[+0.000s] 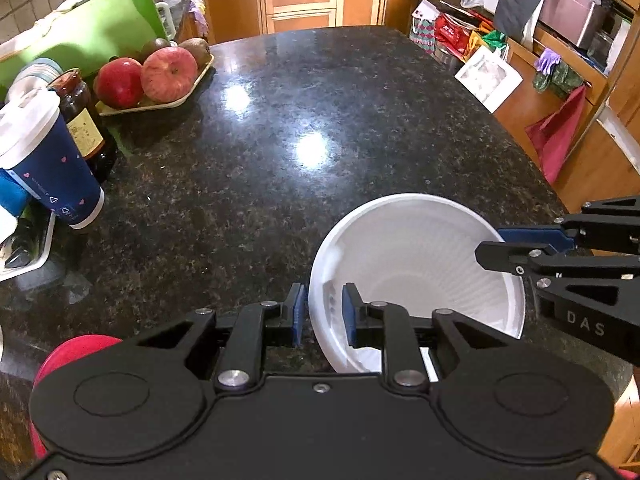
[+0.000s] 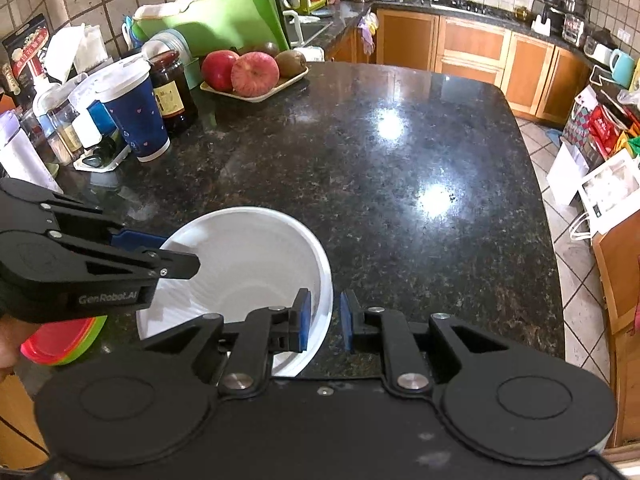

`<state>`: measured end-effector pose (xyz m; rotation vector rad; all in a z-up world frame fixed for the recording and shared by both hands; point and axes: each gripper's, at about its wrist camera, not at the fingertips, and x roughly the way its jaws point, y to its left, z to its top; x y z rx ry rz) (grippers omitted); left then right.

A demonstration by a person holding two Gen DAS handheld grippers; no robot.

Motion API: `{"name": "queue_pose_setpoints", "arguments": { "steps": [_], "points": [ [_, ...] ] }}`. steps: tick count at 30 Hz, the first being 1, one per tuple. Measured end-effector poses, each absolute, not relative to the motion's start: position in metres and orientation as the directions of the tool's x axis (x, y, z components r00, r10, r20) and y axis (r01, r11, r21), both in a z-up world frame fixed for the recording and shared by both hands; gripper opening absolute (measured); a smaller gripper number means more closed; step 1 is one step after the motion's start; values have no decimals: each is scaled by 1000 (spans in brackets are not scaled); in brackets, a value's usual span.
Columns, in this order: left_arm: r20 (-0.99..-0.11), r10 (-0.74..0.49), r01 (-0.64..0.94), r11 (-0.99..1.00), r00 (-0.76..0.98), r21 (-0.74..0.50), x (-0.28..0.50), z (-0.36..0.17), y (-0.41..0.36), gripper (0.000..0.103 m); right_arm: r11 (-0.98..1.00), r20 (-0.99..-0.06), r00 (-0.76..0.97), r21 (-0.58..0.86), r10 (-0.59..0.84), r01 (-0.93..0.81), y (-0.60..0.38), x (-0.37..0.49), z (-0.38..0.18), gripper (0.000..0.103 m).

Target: Organize plates and bowls

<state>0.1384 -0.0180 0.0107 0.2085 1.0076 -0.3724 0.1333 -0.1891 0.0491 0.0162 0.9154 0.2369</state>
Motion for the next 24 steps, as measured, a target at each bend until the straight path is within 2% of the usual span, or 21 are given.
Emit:
{"name": "queue_pose_setpoints", "arguments": {
  "steps": [6,17,24],
  "points": [
    [-824,-185,354,935,536,20,128,21,-15,31,963,-742,615,172,266,-209,-199,135,54,20],
    [-782,-99,224,973,615,53,115,31,-15,31,936,-640,686,188,346,-297,-200,136,68,22],
    [-762,-36,144,987,646,75,105,37,-14,31,916,-648,655,195,389,-351,-199,134,67,27]
  ]
}}
